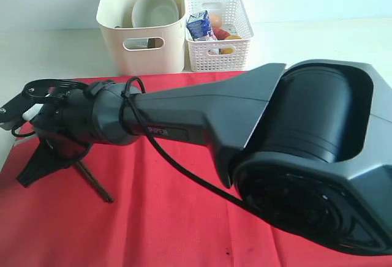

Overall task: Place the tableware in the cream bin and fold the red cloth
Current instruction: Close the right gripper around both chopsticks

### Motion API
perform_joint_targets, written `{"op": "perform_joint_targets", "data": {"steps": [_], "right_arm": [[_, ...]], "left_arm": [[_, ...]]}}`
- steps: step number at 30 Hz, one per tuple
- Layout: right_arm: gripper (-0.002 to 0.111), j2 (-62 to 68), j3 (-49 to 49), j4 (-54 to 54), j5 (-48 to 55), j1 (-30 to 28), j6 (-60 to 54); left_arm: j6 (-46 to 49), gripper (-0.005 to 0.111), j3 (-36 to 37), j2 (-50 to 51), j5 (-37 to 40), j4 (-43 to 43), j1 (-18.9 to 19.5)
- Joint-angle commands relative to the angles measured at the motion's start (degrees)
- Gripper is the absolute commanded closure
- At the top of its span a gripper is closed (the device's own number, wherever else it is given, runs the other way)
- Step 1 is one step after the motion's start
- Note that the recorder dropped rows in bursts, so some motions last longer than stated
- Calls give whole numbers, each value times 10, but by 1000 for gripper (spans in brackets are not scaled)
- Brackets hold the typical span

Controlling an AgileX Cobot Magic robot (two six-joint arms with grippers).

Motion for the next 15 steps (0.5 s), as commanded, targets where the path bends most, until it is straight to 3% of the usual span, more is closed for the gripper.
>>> {"op": "perform_joint_targets", "data": {"steps": [1, 15], "right_arm": [[108, 3, 3, -5, -3, -1, -2], [108, -7, 3, -10, 8, -1, -2]], "left_arm": [[-1, 106, 0, -1, -3, -4, -4], [-1, 106, 0, -1, -3, -4, -4]]}}
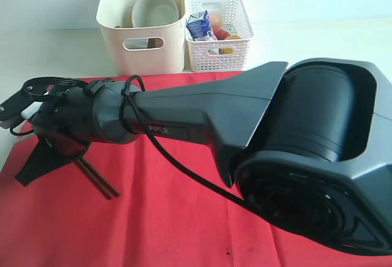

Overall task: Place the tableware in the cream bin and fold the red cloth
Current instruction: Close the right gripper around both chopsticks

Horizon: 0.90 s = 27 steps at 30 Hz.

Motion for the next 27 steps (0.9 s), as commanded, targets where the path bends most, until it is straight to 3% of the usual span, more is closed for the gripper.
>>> {"op": "perform_joint_targets", "data": {"steps": [1, 10, 14, 18, 24, 27], "right_arm": [[107, -5, 3, -12, 13, -1, 0], [69, -5, 3, -40, 26, -1, 49], [64, 0, 3, -41, 35, -1, 35], [71, 16, 3, -39, 39, -1, 32], [106, 16, 3, -38, 35, -1, 14], [108, 9, 3, -37, 33, -1, 14]], "left_arm": [[-1, 106, 0, -1, -3, -4, -4], [-1, 106, 0, -1, -3, -4, -4], [-1, 106, 0, -1, -3, -4, -4], [-1, 106, 0, -1, -3, -4, -4], [-1, 106, 0, -1, -3, -4, -4], [-1, 106, 0, -1, -3, -4, -4]]}}
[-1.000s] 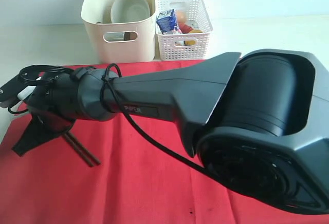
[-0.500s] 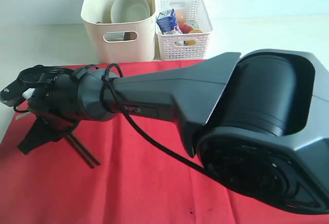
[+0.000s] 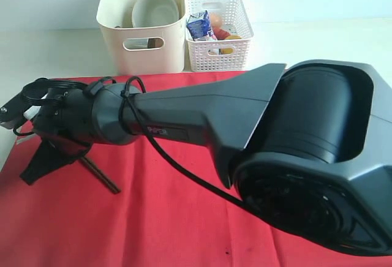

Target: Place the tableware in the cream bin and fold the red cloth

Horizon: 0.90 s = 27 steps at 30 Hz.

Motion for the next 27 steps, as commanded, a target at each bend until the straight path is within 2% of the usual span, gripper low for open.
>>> {"op": "perform_joint_targets", "data": {"steps": [1, 15, 22, 27], "right_arm": [[108, 1, 4, -1, 16, -1, -6], [108, -27, 4, -1, 20, -1, -5], [108, -56, 4, -2, 51, -1, 2], [108, -62, 4, 23, 82, -8, -37]], "left_arm": [[-1, 106, 0, -1, -3, -4, -4], [-1, 106, 0, -1, -3, -4, -4], [-1, 106, 0, -1, -3, -4, -4], [-1, 106, 0, -1, -3, -4, -4]]}}
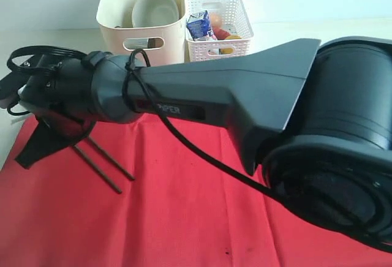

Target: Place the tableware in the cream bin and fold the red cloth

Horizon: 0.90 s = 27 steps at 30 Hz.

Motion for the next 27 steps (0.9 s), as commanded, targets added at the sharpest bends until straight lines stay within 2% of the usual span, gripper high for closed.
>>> {"op": "perform_joint_targets", "data": {"steps": [1, 4, 7, 9, 14, 16, 21, 23, 27], "right_arm": [[108, -8, 3, 47, 29, -12, -39], [108, -8, 3, 164, 47, -34, -107], [106, -8, 3, 160, 54, -34, -99], [92, -8, 3, 149, 49, -28, -97], [39, -1, 3, 148, 1, -26, -84], [30, 10, 3, 148, -7, -31, -94], [33, 37, 3, 150, -6, -39, -104], [42, 38, 3, 150, -10, -38, -106], [67, 38, 3, 150, -11, -34, -106]], "left_arm": [[-1, 106, 0, -1, -3, -4, -4], [-1, 106, 0, -1, -3, -4, -4], [-1, 106, 0, -1, -3, -4, -4], [-1, 106, 0, -1, -3, -4, -4], [-1, 106, 0, -1, -3, -4, -4], [-1, 106, 0, -1, -3, -4, -4], [-1, 106, 0, -1, -3, -4, -4], [-1, 106, 0, -1, -3, -4, -4], [-1, 106, 0, -1, -3, -4, -4]]}}
